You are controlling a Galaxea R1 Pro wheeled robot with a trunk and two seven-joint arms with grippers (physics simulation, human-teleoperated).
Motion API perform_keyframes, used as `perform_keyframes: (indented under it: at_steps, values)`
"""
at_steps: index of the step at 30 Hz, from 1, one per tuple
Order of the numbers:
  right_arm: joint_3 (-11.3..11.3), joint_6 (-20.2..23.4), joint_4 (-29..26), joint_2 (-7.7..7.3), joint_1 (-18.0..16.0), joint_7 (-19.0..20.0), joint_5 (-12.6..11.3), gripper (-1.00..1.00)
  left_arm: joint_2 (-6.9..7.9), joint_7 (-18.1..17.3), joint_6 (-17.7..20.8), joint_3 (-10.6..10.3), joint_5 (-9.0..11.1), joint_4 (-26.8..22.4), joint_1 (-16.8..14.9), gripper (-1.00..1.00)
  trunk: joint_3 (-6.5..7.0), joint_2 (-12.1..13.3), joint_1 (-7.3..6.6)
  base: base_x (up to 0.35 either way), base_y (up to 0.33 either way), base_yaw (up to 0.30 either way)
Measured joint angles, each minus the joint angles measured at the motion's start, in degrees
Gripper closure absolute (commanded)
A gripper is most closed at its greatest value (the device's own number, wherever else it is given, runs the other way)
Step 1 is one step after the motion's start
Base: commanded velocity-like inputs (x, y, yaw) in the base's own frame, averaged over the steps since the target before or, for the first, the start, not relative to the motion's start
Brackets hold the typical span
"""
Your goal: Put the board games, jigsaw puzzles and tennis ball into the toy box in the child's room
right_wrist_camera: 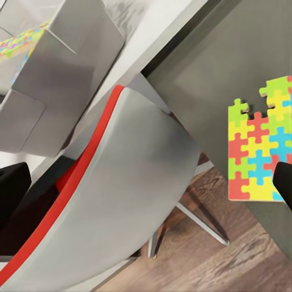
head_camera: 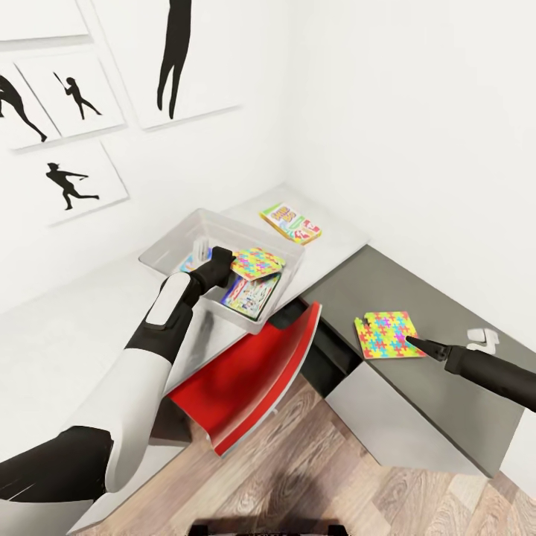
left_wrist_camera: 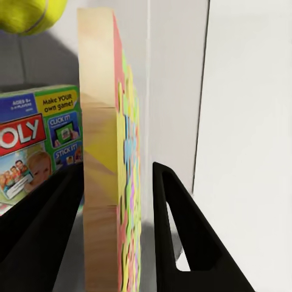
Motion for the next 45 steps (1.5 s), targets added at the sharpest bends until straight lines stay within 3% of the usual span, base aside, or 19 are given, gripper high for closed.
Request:
perform_keyframes:
  at_steps: [16,17,45]
  values:
    - [0.0,0.1,0.0,-0.10,0.0,0.0,0.0,-1.00,0.00,0.0,0.1,0.0,0.0,0.0,0.0,1.00,-0.58,0.0,0.00,0.000,0.000,0.000]
    - [0.0,0.1,0.0,-0.10,0.0,0.0,0.0,-1.00,0.00,0.1,0.1,0.0,0.0,0.0,0.0,-1.00,-0.59,0.0,0.00,0.000,0.000,0.000]
    - [0.0,0.1,0.0,-0.02,0.0,-0.3,0.0,-1.00,0.00,1.0,1.4,0.0,0.1,0.0,-0.7,-1.00,-0.61,0.0,0.00,0.000,0.000,0.000]
